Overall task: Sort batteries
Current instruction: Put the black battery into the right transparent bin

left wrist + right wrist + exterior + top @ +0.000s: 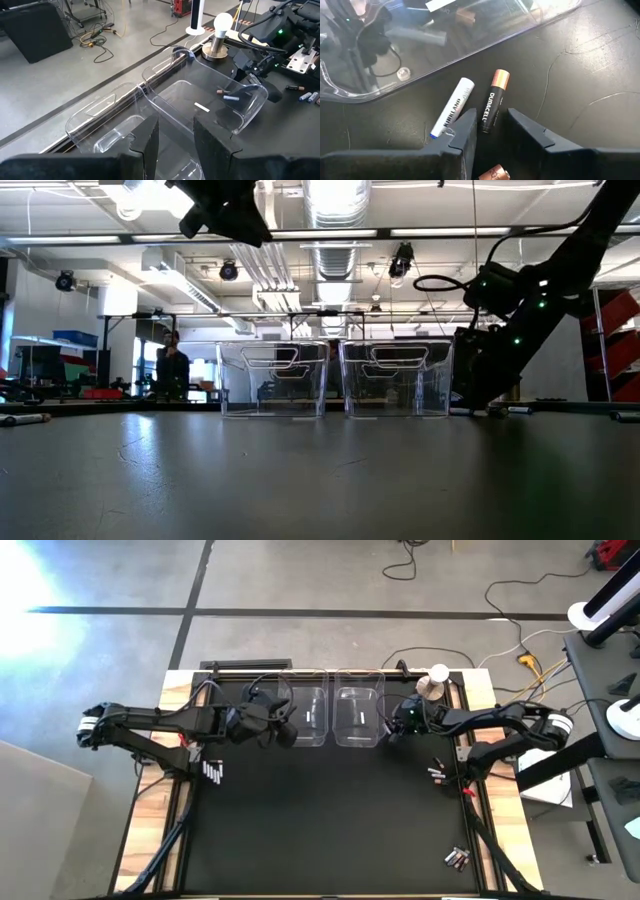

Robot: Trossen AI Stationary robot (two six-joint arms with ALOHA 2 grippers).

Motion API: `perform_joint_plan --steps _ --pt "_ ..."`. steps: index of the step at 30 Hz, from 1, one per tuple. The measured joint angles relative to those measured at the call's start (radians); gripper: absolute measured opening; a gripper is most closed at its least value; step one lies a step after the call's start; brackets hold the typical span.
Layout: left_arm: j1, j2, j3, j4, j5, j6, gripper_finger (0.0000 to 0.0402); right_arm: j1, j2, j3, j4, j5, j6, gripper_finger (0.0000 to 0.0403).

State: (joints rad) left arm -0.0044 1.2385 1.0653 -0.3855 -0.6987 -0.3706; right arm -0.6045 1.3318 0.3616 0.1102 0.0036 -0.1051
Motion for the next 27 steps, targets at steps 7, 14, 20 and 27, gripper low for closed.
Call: perform_joint_plan --steps 7,14,20,27 --pt "0.000 0.000 0.000 0.000 0.000 0.000 0.0103 -0.005 0.048 -0.001 0.004 -0.008 0.004 0.0064" --pt "0.000 0.000 0.000 0.000 0.000 -0.004 0.0103 -0.005 0.079 0.000 0.007 -0.008 0.008 0.0042" --pt "0.000 0.000 0.000 0.000 0.000 -0.004 0.0103 -0.005 0.074 -0.001 0.001 -0.006 0.018 0.0043" --pt "0.002 0.000 0.000 0.000 0.000 -0.004 0.0103 -0.005 0.066 0.045 -0.073 -0.002 0.049 0.0039"
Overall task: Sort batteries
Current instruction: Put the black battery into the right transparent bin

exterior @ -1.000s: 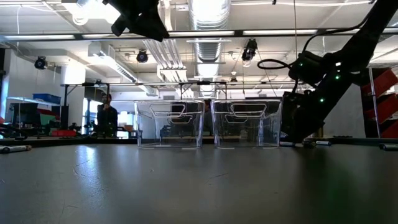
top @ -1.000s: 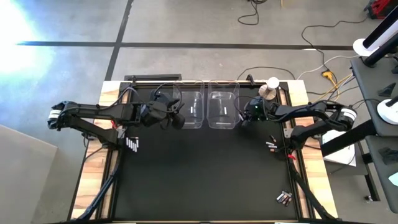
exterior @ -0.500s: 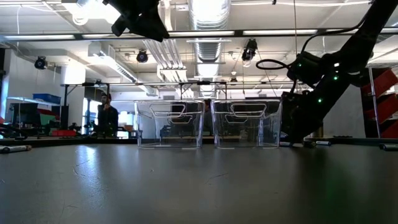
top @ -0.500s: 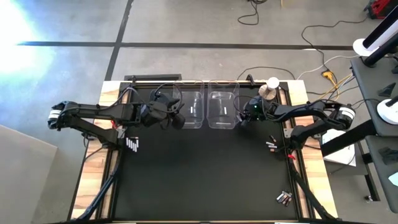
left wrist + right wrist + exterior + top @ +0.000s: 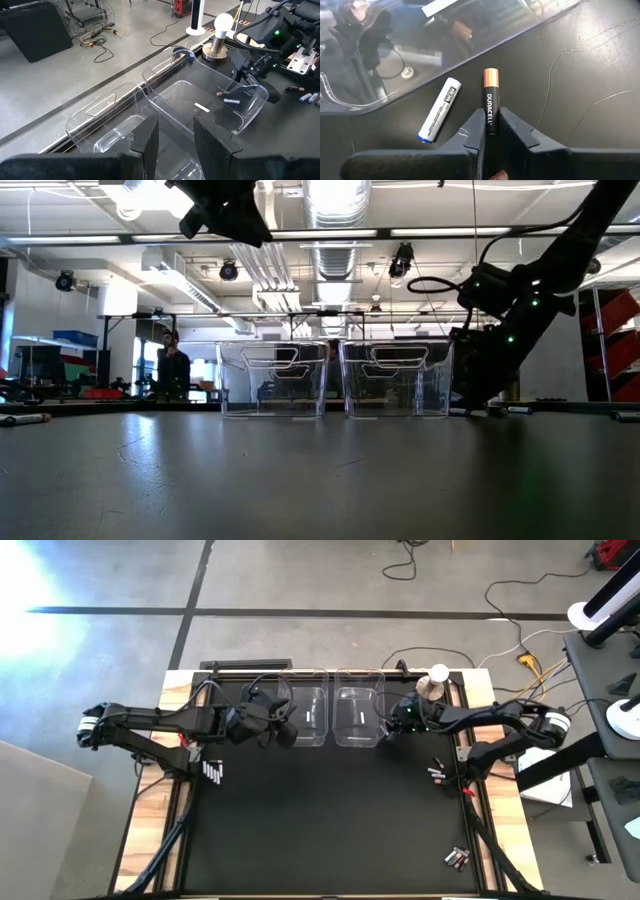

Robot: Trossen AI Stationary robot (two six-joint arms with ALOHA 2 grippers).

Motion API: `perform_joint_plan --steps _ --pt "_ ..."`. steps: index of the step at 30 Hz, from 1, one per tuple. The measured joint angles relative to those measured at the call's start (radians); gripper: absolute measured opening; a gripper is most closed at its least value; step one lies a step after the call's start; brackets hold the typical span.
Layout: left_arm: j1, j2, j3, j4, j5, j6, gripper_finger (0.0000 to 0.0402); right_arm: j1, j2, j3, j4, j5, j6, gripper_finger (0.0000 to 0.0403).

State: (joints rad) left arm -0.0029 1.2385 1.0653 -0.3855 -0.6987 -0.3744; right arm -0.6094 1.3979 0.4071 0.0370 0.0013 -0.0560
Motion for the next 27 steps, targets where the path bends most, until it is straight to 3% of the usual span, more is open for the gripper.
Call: perform_joint_plan --steps 9,18,27 --pt "0.000 0.000 0.000 0.001 0.001 -0.022 0.0103 -0.019 -0.016 0.133 -0.197 0.040 -0.055 0.0038" --pt "0.000 0.000 0.000 0.000 0.002 0.000 0.0103 -0.090 -0.086 0.287 -0.520 0.051 -0.246 0.0038" --pt "0.000 0.002 0.000 -0.006 0.000 0.045 0.0103 -0.097 -0.153 0.539 -0.730 0.047 -0.329 0.0038"
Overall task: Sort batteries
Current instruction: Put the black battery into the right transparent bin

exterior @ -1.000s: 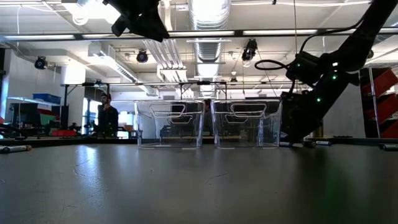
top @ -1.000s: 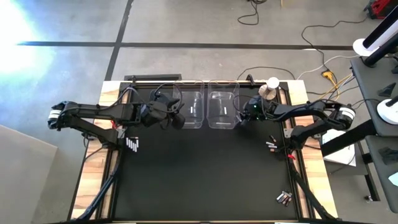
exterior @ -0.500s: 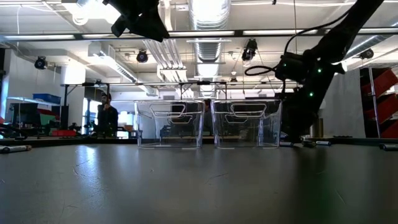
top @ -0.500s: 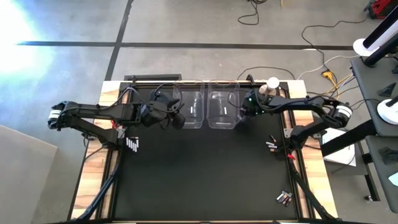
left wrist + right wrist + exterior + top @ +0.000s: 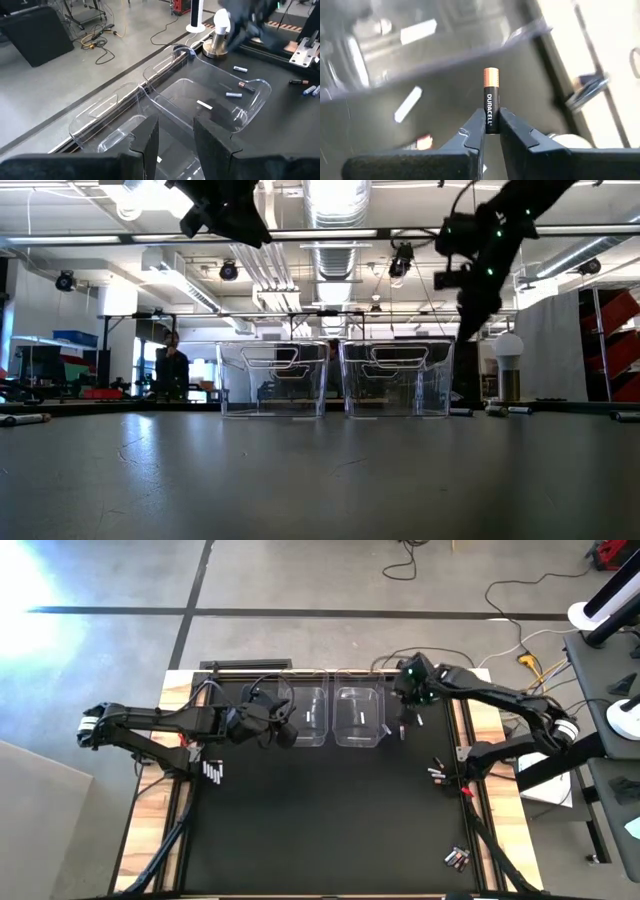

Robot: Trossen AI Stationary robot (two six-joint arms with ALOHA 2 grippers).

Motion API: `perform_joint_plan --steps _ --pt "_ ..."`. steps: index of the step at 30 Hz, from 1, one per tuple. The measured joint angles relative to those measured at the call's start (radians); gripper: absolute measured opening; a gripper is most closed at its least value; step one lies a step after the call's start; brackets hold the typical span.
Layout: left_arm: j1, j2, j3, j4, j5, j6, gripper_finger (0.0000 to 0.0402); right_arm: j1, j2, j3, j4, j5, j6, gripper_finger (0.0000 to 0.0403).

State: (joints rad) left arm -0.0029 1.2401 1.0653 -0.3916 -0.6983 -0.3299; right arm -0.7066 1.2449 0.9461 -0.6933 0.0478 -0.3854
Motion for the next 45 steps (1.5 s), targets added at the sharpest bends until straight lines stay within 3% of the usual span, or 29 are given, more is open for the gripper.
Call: perform_joint_plan --steps 4,8,12,16,20,32,45 --pt "0.001 0.000 0.000 0.000 -0.001 0.028 0.0103 0.030 0.030 0.137 -0.007 -0.010 0.030 0.0038" --pt "0.003 0.000 0.000 0.001 -0.001 0.037 0.0103 0.065 0.110 0.254 -0.006 -0.090 0.012 0.0038" --pt "0.003 0.000 0.000 0.001 -0.001 0.038 0.0103 0.088 0.244 0.349 -0.038 -0.147 0.009 0.0038" --pt "0.003 -0.009 0.000 0.000 0.000 0.038 0.0103 0.094 0.412 0.486 -0.205 -0.210 0.007 0.0038" --pt "0.003 -0.015 0.001 -0.038 0.000 0.038 0.0103 0.093 0.549 0.581 -0.289 -0.213 -0.040 0.0038" --pt "0.001 -0.015 0.001 -0.141 0.002 0.011 0.0103 0.091 0.735 0.592 -0.197 -0.204 -0.150 0.0038" --pt "0.001 -0.015 0.001 -0.141 0.001 0.033 0.0103 0.093 0.800 0.591 -0.171 -0.178 -0.230 0.0038"
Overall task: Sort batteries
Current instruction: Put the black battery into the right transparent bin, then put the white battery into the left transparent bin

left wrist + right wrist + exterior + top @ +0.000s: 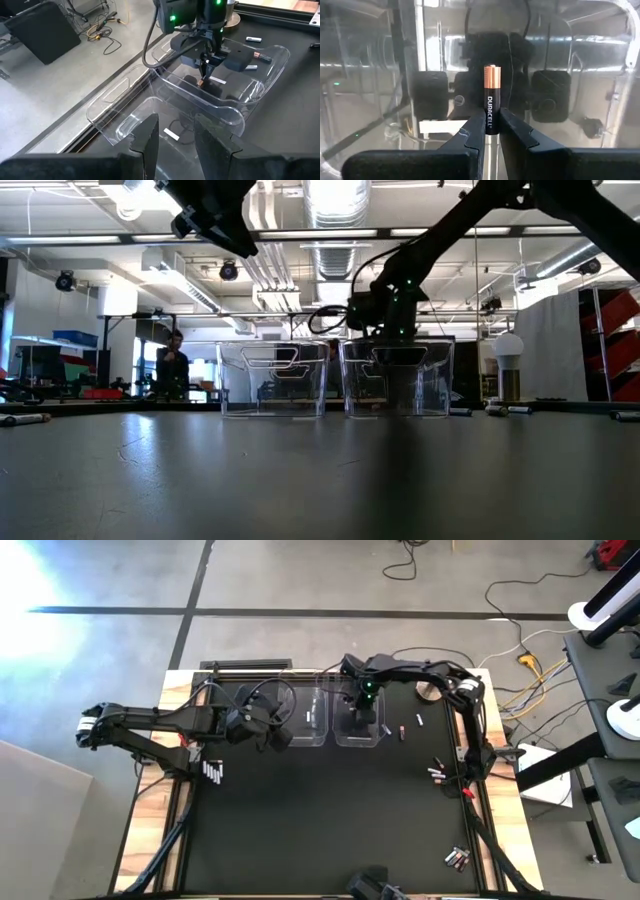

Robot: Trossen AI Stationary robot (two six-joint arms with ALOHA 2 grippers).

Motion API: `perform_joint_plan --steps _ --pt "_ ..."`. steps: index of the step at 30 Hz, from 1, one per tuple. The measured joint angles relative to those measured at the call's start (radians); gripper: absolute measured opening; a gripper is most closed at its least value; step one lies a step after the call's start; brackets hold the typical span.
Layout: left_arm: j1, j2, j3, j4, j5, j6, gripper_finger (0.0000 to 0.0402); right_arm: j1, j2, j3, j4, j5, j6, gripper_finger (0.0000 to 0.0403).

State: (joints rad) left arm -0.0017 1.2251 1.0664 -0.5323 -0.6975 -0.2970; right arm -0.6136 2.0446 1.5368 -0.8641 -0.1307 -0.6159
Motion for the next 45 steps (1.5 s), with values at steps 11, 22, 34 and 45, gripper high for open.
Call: perform_joint_plan --steps 11,22,34,45 --pt "0.000 0.000 0.000 0.009 0.000 -0.003 0.0103 0.000 -0.039 -0.001 0.007 0.003 -0.027 0.0088" --pt "0.009 0.000 -0.001 0.069 -0.002 0.039 0.0103 0.007 -0.388 -0.011 -0.099 0.002 0.011 0.0133" --pt "0.023 0.000 -0.001 0.203 -0.001 0.113 0.0103 0.018 -0.896 -0.471 -0.079 0.001 0.181 0.0122" --pt "0.023 0.000 -0.001 0.211 0.001 0.097 0.0103 0.068 -1.008 -0.927 0.379 0.002 0.451 0.0189"
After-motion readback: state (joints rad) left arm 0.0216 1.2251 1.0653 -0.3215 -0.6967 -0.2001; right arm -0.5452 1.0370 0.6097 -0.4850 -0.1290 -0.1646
